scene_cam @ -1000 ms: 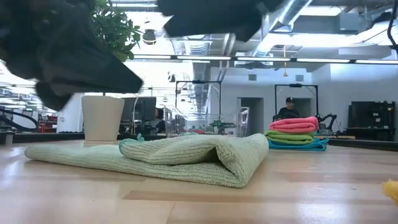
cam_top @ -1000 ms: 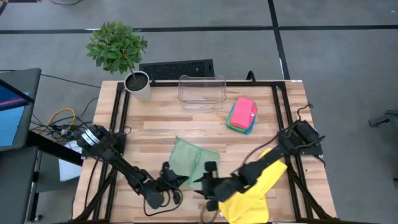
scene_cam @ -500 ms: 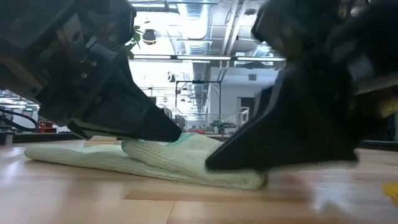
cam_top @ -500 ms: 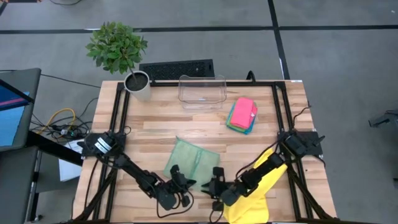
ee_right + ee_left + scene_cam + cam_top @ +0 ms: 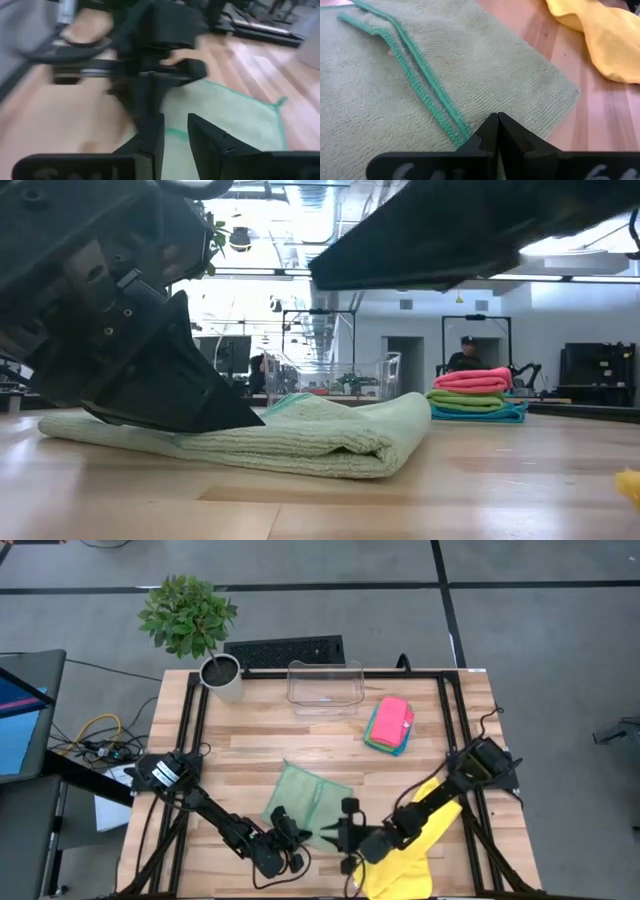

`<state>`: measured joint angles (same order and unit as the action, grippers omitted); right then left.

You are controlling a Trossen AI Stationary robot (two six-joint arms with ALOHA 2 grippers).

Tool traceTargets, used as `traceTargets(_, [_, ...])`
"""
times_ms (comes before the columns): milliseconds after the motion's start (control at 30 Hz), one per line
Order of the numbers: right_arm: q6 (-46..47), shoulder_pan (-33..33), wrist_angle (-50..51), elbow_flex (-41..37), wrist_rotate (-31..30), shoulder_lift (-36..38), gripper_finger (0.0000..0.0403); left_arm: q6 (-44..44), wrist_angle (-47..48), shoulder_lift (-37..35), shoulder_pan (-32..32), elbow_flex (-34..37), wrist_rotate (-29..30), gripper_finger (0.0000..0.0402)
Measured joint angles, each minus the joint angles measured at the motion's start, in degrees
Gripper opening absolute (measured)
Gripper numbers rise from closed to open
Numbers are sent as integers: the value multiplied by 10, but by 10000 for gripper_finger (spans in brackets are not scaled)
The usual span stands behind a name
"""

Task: Fold microfiber towels
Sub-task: Fold the light green microfiber towel

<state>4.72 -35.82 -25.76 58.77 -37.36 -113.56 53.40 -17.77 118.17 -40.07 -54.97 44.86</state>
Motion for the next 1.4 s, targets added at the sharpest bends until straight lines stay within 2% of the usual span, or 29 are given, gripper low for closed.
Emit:
traceTargets(167, [0,51,-24,0,20,-39,107,2,5,0,-1,0,-2,0])
traceTargets(333, [43,78,-48,-1,30,-107,107,-2,7,0,-1,0,-1,0])
traceTargets(467, [88,84,-119,-23,31,-139,107,-2,8,0,-1,0,-2,0])
traceTargets(600, [70,82,-111,-39,39,-107,107,-2,9,0,-2,0,-2,0])
traceTargets(733, [11,81,-113,-63,-23,-58,107,-1,9,0,-2,0,-3,0])
traceTargets(800, [15,92,-117,-82,-26,-45,107,-1,8,0,-2,0,-5,0])
traceTargets(1000, [76,114,-211,-132,2,-81,107,-1,8,0,-2,0,-6,0])
traceTargets(1167, [131,123,-229,-150,-3,-102,107,-1,8,0,-2,0,-7,0])
traceTargets(1267, [129,127,-226,-154,-8,-96,107,-1,9,0,-2,1,-7,0])
traceTargets(1400, [79,129,-236,-160,-16,-77,107,-1,9,0,-3,1,-7,0])
